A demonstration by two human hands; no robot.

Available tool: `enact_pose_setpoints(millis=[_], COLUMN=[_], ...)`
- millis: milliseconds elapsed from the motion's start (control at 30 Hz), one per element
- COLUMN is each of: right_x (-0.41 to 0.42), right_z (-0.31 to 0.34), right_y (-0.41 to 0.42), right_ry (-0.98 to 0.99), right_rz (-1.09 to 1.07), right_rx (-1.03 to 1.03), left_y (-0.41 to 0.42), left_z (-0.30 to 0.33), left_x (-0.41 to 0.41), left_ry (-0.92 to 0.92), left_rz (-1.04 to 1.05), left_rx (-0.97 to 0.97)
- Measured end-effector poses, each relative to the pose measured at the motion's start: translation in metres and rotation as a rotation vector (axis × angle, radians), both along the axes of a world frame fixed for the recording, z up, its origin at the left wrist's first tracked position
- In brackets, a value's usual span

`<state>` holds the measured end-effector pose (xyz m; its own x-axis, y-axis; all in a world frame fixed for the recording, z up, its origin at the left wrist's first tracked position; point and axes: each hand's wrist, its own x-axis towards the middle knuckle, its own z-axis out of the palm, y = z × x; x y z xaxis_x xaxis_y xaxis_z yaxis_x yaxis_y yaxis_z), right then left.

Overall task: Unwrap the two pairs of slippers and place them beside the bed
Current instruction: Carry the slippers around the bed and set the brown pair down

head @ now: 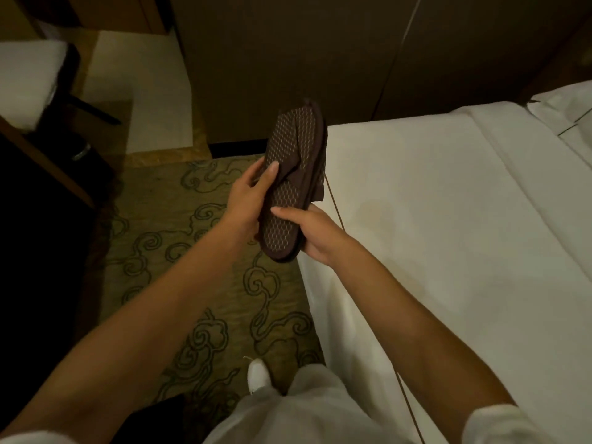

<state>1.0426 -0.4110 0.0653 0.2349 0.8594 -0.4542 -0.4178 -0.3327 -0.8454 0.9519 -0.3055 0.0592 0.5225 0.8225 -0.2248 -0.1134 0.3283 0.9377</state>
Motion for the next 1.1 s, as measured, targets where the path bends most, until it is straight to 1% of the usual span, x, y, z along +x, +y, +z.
enact_pose_setpoints(millis=[133, 200, 400, 567, 633, 700, 733, 867, 1000, 1100], right_x=[0.03, 0.048, 0.12, 0.18, 0.201, 0.223, 0.234, 0.275, 0.315, 0.342], right_z=[-0.007, -0.011, -0.025, -0.02, -0.016, -0.017, -0.018, -0.029, -0.04, -0.048], right_y=[0.072, 0.108, 0.227, 0.319, 0.348, 0.379, 0.394, 0.46, 0.53, 0.575], right_ry=[-0.02, -0.037, -0.066, -0.174, -0.22, -0.228, -0.224, -0.245, -0.299, -0.339], right_rz=[-0.018, -0.045, -0.112, -0.07, -0.052, -0.037, -0.041, -0.106, -0.222, -0.305], right_rx=[0.031, 0.017, -0.014, -0.032, -0.054, -0.09, -0.105, -0.151, -0.166, -0.156], left_y=[0.079, 0.119, 0.245, 0.334, 0.366, 0.402, 0.42, 0.49, 0.559, 0.612], left_z=[0.001, -0.004, -0.011, -0.008, -0.01, -0.014, -0.016, -0.032, -0.048, -0.051], left_x=[0.025, 0.041, 0.107, 0.159, 0.175, 0.194, 0.203, 0.251, 0.299, 0.333], left_ry=[-0.029, -0.025, -0.067, -0.064, -0.105, -0.163, -0.163, -0.102, -0.072, -0.012], left_rz=[-0.006, -0.033, -0.027, -0.023, -0.043, -0.087, -0.111, -0.244, -0.296, -0.329], left_rx=[-0.059, -0.077, -0.122, -0.162, -0.215, -0.268, -0.279, -0.252, -0.264, -0.243])
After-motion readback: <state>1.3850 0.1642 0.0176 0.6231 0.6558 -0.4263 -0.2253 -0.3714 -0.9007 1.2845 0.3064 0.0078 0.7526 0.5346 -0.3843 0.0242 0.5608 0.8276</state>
